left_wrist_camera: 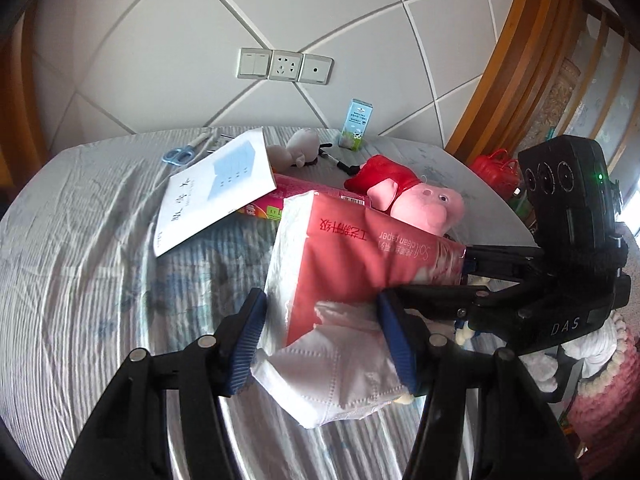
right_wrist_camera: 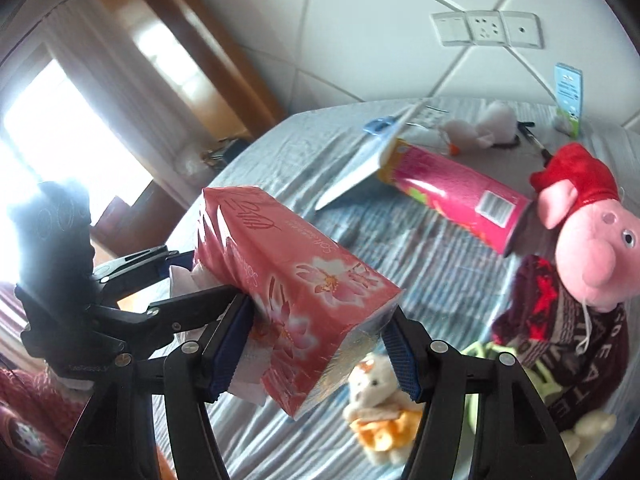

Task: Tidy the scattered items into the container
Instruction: 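Lift the tissue pack with the right tool and carry it to the blue bin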

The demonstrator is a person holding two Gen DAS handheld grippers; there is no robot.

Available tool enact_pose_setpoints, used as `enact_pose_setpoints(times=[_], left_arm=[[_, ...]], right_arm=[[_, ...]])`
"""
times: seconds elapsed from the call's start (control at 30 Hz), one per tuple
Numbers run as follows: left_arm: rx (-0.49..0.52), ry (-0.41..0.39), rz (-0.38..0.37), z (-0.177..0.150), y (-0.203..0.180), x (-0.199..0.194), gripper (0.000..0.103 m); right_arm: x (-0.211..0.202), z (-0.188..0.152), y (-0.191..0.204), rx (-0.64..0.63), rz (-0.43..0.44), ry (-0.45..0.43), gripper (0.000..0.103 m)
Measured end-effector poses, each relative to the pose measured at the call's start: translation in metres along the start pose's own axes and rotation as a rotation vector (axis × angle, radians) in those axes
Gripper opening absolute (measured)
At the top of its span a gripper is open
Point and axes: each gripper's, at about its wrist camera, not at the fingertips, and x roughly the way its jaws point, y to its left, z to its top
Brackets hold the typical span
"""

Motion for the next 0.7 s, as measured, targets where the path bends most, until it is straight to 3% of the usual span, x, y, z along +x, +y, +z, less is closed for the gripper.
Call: enact_pose_setpoints(times=[0.37, 0.63, 0.7], left_arm=[[-0.096, -0.073, 0.186, -0.042, -0.03, -0.076, 0.057], [-0.206, -0.102, 0.329, -0.09, -0.035, -0.112, 0.055], [-0.264, -0.118, 0.333, -0.106, -0.027, -0.124, 0.055]], right_arm=[[-0.027, -0.021, 0.065, -0.148, 0.138, 0.013, 0.064], [-0.016, -0.043, 0.105, -0.283, 0.225, 0.103, 0.064], [-0.011, -0.048, 0.116, -0.306, 0.248, 0.119, 0.064]])
